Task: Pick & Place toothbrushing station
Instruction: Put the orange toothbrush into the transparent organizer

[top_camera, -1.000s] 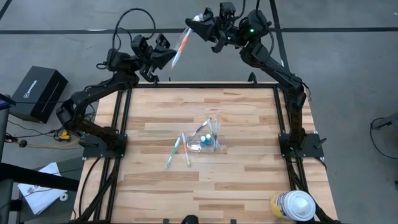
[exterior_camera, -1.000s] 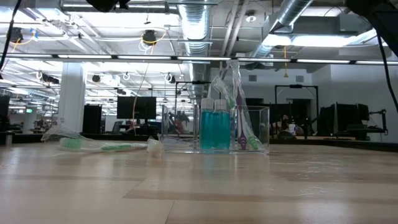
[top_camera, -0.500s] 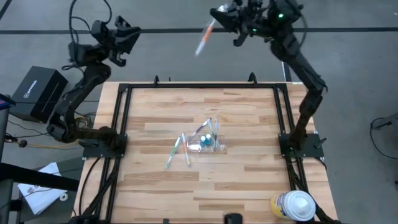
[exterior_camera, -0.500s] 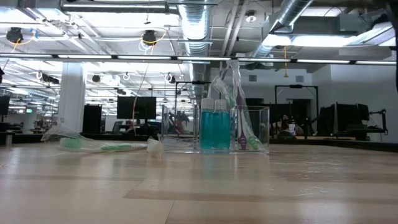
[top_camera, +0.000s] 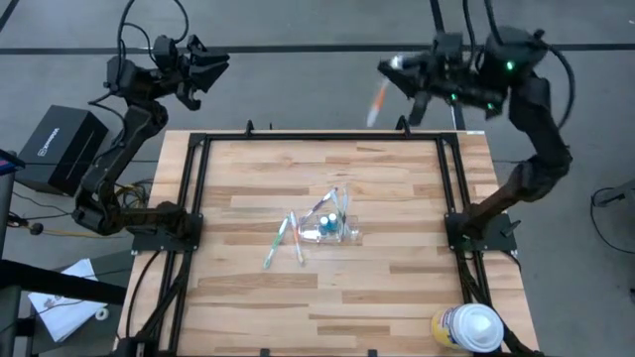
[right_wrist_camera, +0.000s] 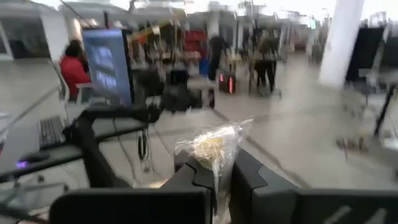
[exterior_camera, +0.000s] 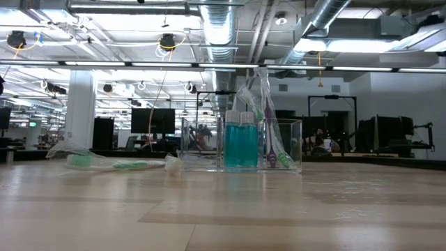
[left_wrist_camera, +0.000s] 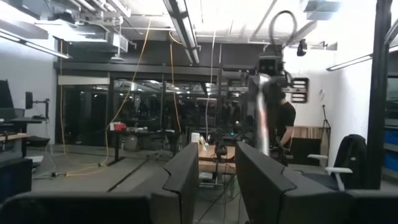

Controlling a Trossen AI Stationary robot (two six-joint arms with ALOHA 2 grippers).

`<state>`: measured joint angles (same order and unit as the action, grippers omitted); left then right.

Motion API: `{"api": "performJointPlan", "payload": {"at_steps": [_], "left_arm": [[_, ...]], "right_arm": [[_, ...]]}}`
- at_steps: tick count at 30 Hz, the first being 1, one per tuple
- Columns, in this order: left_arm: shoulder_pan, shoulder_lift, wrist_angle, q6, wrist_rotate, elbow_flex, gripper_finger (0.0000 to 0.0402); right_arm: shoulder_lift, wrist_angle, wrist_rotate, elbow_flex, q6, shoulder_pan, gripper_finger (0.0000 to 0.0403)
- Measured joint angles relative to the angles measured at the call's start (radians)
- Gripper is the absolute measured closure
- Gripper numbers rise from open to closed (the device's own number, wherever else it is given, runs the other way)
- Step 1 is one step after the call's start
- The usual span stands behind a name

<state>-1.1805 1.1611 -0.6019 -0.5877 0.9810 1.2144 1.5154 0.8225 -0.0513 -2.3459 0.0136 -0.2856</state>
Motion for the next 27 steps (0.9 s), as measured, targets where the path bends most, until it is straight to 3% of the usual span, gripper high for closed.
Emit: {"api": "performJointPlan", "payload": {"at_steps": [4, 10, 18, 23, 27], "left_arm": [[0.001, 0.001, 0.001, -0.016, 0.013, 0.000, 0.0300], [0.001, 0.001, 0.004, -0.064, 0.071, 0.000, 0.0300], [0.001, 0.001, 0.004, -0.076, 0.092, 0.000, 0.0300], [0.004, 0.001, 0.004, -0.098, 0.099, 0.000, 0.0300], [0.004, 0.001, 0.004, -0.101, 0.111, 0.000, 0.0300]], "right_arm": [[-0.030, 0.102, -0.171, 0.027, -0.064, 0.136, 0.0396], [-0.076, 0.053, -0.437, 0.208, -0.177, 0.338, 0.0396], [-0.220, -0.268, -0.739, 0.733, -0.398, 0.516, 0.0396], [-0.328, -0.541, -0.849, 1.108, -0.554, 0.569, 0.0396], [-0.383, -0.740, -0.886, 1.328, -0.596, 0.575, 0.0396]]}}
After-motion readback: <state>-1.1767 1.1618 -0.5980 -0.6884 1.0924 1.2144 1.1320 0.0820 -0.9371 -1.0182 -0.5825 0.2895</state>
